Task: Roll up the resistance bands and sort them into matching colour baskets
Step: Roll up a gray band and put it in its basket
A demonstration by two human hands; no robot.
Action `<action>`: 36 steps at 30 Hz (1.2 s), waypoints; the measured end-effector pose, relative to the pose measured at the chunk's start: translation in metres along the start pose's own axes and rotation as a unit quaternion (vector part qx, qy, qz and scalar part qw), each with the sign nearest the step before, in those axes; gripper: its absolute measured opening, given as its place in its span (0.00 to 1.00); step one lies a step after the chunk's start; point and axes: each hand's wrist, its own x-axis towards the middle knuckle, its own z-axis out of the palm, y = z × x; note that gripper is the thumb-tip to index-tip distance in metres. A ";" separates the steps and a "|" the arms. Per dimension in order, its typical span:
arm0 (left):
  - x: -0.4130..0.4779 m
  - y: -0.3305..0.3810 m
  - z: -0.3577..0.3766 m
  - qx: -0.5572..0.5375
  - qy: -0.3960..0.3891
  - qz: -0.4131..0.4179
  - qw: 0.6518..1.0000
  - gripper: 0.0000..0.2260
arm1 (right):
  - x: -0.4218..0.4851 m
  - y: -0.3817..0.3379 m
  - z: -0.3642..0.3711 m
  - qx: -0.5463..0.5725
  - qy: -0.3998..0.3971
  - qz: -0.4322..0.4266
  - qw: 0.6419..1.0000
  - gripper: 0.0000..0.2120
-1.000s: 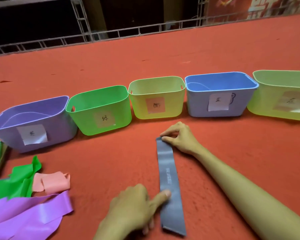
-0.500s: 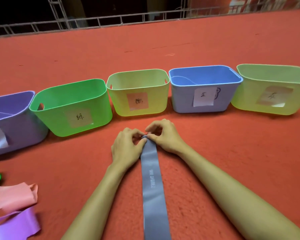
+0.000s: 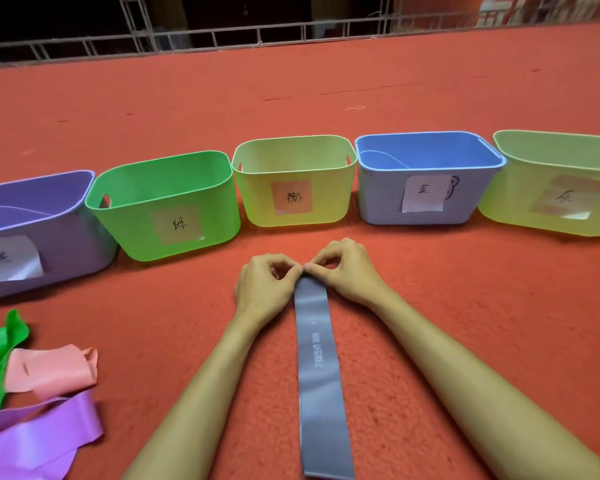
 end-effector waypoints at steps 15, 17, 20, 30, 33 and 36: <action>0.003 -0.006 0.001 0.012 -0.032 0.016 0.999 0.01 | -0.003 0.004 -0.006 -0.004 -0.014 0.022 1.000 0.03; 0.003 -0.006 0.000 0.003 -0.036 0.013 0.999 0.02 | -0.004 0.006 -0.006 -0.017 -0.023 0.014 1.000 0.02; 0.002 -0.007 -0.001 -0.006 -0.040 0.011 0.999 0.03 | -0.005 0.006 -0.007 -0.020 -0.027 0.000 0.999 0.01; 0.001 -0.009 -0.002 -0.032 -0.048 0.026 0.998 0.01 | -0.008 0.002 -0.011 0.005 -0.047 -0.029 0.998 0.04; 0.000 -0.009 -0.004 -0.034 -0.063 0.036 0.997 0.02 | -0.009 0.001 -0.013 0.026 -0.068 -0.027 0.997 0.06; 0.000 -0.010 -0.005 -0.039 -0.068 0.037 0.996 0.03 | -0.010 0.001 -0.016 0.041 -0.082 -0.026 0.995 0.06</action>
